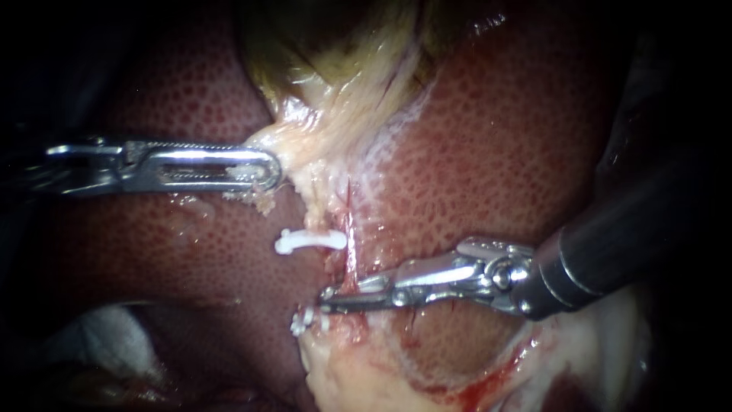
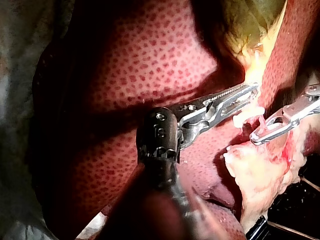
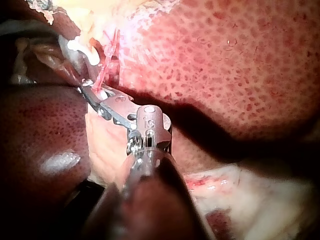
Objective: Going back first clip right tube
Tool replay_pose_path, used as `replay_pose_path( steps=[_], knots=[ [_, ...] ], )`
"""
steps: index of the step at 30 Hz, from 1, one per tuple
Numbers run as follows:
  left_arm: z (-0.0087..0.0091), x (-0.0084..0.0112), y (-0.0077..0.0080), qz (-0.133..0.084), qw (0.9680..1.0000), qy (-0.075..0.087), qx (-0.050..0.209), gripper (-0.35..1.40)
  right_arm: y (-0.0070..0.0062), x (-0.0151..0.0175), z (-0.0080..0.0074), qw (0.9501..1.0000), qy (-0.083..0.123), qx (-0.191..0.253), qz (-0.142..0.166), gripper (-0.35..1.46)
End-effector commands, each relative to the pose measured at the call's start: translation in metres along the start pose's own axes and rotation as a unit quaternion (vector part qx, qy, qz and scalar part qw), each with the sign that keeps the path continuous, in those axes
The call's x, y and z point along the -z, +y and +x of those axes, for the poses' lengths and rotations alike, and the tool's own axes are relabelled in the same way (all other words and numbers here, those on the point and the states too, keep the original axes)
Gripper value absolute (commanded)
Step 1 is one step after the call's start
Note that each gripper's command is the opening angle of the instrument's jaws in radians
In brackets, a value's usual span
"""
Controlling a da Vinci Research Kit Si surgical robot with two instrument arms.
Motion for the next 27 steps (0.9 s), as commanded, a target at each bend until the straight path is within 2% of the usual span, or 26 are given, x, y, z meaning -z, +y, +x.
replay_pose_path(
  steps=[1,10,11,13,14,15,16,18,22,27],
  knots=[
    [0.0,0.0,0.0,0.0,1.0,0.0,0.0,-0.35,0.0,0.0,0.0,1.0,0.001,0.0,0.0,-0.35],
    [0.0,-0.0001,0.0,0.001,1.0,0.0,0.0,-0.35,0.0005,-0.0003,-0.0002,1.0,-0.006,-0.004,0.005,-0.34],
    [0.0,-0.0001,0.0,0.001,1.0,0.0,0.0,-0.35,0.0005,-0.0004,-0.0002,0.9996,0.002,0.029,-0.001,-0.11],
    [0.0,-0.0001,-0.0001,0.001,1.0,0.0,0.0,-0.35,0.0005,-0.0007,0.0,0.9985,0.016,0.052,-0.004,0.3],
    [0.0,-0.0001,-0.0001,0.001,1.0,0.0,0.0,-0.35,0.0005,-0.0008,0.0001,0.9974,0.025,0.067,-0.007,0.46],
    [0.0,-0.0001,-0.0001,0.001,1.0,0.0,0.0,-0.35,0.0006,-0.0008,0.0003,0.996,0.041,0.078,-0.016,0.49],
    [0.0,-0.0001,-0.0001,0.001,1.0,0.0,0.0,-0.35,0.0007,-0.0009,0.0005,0.9947,0.054,0.083,-0.026,0.49],
    [-0.0001,-0.0002,-0.0001,0.001,1.0,0.0,0.0,-0.35,0.0009,-0.0009,0.0007,0.992,0.063,0.104,-0.035,0.5],
    [-0.0001,-0.0001,-0.0001,0.001,1.0,0.0,-0.001,-0.35,0.0015,-0.0004,0.0008,0.9858,0.064,0.149,-0.043,0.5],
    [-0.0001,-0.0002,-0.0001,0.0,1.0,0.0,-0.001,-0.35,0.0021,0.0011,0.0012,0.9819,0.064,0.172,-0.047,0.5]
  ],
)
